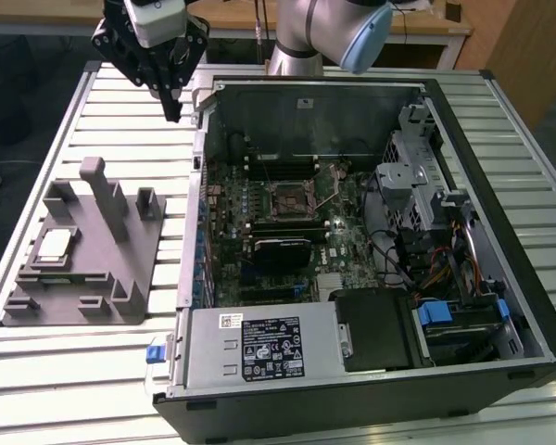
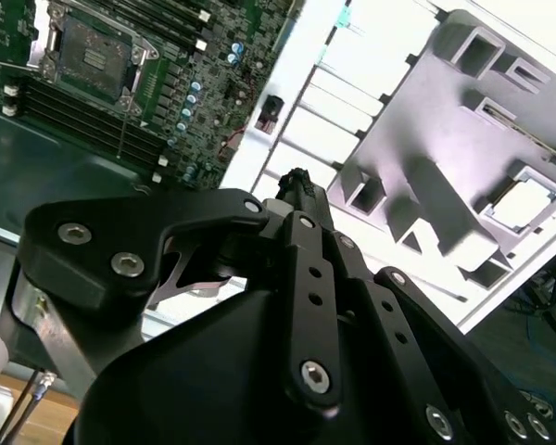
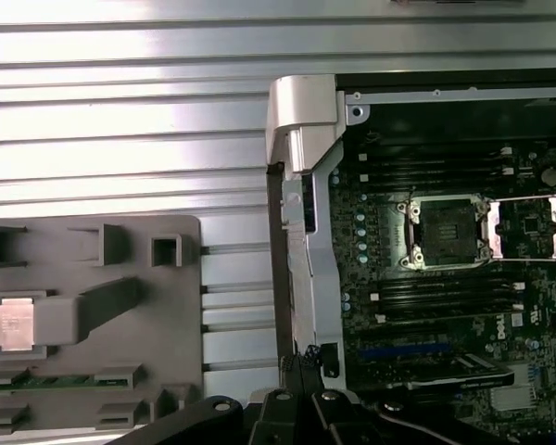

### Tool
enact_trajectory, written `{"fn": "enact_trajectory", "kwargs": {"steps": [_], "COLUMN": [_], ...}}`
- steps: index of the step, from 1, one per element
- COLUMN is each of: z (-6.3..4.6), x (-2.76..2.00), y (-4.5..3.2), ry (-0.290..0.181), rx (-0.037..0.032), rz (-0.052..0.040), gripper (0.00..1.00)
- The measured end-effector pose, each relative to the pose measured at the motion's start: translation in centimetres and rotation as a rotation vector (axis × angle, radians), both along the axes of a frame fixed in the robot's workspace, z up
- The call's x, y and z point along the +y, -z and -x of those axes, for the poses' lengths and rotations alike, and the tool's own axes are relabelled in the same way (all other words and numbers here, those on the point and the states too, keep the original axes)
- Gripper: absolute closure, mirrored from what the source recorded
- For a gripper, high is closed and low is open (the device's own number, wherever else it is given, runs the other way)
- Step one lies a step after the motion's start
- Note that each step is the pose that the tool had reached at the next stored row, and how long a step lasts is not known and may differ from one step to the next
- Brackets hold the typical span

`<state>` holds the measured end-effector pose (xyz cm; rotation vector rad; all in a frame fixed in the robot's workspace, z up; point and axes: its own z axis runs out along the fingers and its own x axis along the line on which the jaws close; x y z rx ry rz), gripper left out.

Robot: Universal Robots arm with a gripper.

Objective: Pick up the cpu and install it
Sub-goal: 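Reach for the cpu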

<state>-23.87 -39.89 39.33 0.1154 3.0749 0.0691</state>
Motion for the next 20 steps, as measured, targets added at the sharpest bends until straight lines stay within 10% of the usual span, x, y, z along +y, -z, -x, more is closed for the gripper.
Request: {"fn": "enact_trajectory", "kwargs": {"steps": [20], "z": [4.5], "x": [0.00], "y": [0.00], "ry": [0.000], "rx": [-0.0279], "rz": [0.0000], "gripper": [0.89]}}
